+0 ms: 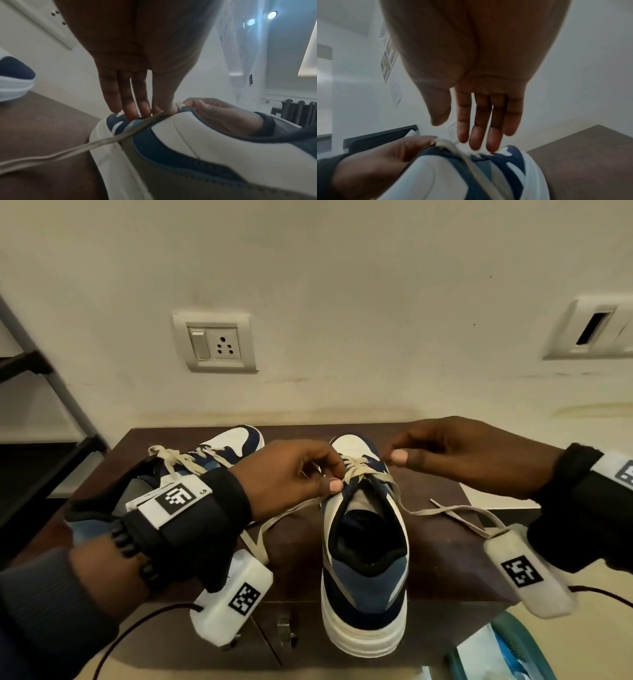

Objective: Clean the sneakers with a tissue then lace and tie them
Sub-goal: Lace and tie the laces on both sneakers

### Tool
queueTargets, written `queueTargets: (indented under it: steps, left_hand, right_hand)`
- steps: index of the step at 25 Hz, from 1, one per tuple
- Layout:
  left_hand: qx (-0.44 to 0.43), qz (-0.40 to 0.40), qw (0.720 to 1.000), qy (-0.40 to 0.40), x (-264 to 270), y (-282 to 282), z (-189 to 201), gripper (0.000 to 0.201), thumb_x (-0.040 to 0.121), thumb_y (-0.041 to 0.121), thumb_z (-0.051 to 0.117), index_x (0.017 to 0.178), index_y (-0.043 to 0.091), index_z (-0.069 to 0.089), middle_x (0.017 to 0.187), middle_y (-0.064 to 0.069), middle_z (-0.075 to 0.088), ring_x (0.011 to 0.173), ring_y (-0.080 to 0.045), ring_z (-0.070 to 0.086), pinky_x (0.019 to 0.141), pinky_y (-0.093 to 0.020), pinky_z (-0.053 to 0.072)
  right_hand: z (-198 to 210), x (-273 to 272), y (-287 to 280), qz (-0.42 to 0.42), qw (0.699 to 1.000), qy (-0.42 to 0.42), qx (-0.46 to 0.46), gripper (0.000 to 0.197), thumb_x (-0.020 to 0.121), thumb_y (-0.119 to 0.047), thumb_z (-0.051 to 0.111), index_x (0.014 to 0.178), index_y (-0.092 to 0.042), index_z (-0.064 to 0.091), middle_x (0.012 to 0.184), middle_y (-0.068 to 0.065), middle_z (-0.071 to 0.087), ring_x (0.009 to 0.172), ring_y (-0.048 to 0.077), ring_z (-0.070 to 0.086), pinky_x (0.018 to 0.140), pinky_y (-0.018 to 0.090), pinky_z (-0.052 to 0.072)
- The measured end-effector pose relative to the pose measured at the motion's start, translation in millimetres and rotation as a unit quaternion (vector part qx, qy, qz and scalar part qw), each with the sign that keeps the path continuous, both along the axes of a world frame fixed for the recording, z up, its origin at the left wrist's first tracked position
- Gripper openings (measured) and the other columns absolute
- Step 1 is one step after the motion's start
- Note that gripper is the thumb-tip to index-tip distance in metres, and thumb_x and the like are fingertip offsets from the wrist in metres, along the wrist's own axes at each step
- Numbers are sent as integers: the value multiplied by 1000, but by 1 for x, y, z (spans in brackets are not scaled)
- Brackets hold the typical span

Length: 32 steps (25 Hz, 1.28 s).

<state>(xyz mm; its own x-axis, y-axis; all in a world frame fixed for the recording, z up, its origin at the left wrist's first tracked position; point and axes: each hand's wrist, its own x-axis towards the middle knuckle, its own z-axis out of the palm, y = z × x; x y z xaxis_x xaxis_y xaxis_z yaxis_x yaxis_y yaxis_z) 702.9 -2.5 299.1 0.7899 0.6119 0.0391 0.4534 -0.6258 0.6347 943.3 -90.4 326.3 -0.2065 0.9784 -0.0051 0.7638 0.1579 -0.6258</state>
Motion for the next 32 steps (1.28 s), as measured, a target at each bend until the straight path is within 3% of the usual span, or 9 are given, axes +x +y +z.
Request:
queueTargets:
  steps: [5,8,12,15,18,23,25,28,32]
  left_hand:
    - [20,-31,999,-32,2,-3,-1,2,93,18,59,92,19,58,86,8,62,84,-8,59,83,-35,50]
    - [-33,-13,997,-70,2,-3,1,4,98,20,49,94,20,49,80,3,62,79,-13,62,81,-42,53]
    - [-43,-14,999,-14,12,-5,6,30,89,50,56,100,22,56,86,6,63,80,-11,60,81,-40,54]
    - [-21,-13,1000,-5,21,-5,12,24,85,39,68,96,18,61,73,13,61,70,-2,56,72,-26,48]
    - [6,-27,999,19,28,-2,23,16,86,31,68,94,18,65,64,19,57,59,4,50,61,-14,38]
    - [51,-44,996,62,25,5,30,20,88,38,62,90,18,65,67,18,57,61,6,49,57,-11,31]
    - [68,-39,995,65,20,5,28,23,92,36,58,86,15,65,59,23,55,59,9,48,56,-7,32]
    - [77,-26,995,64,6,5,15,23,96,34,51,77,24,59,58,32,54,62,14,49,60,-3,33]
    - [45,-13,999,22,-7,8,4,25,96,36,48,73,29,55,64,23,55,65,6,51,63,-7,34]
  right_hand:
    - [-8,-17,3,55,998,16,-7,12,90,-32,60,86,-22,62,82,2,65,82,25,60,80,45,50]
    - [-1,-16,4,35,999,33,24,12,92,-31,56,87,-21,60,79,1,69,77,17,64,78,40,52]
    - [4,-20,6,25,997,62,27,10,93,-24,55,89,-15,58,71,0,65,64,8,61,65,25,51]
    - [3,-22,7,11,999,15,27,9,93,-29,55,89,-21,58,75,3,61,66,18,54,65,31,46]
    - [4,-19,5,4,1000,1,20,10,90,-32,57,87,-22,59,75,-1,58,66,9,48,65,27,42]
    - [5,-14,3,13,999,-11,32,13,87,-40,61,87,-28,65,79,0,65,78,20,59,74,36,45]
    - [1,-12,3,5,999,-21,42,14,89,-40,59,84,-28,65,76,-3,64,75,17,57,75,37,45]
    - [-11,-9,-1,-1,1000,-5,23,15,89,-40,58,85,-27,65,78,-5,65,74,12,59,77,37,47]
    - [-17,-8,-6,-17,998,49,21,18,88,-39,57,85,-24,67,79,3,66,72,18,58,72,32,47]
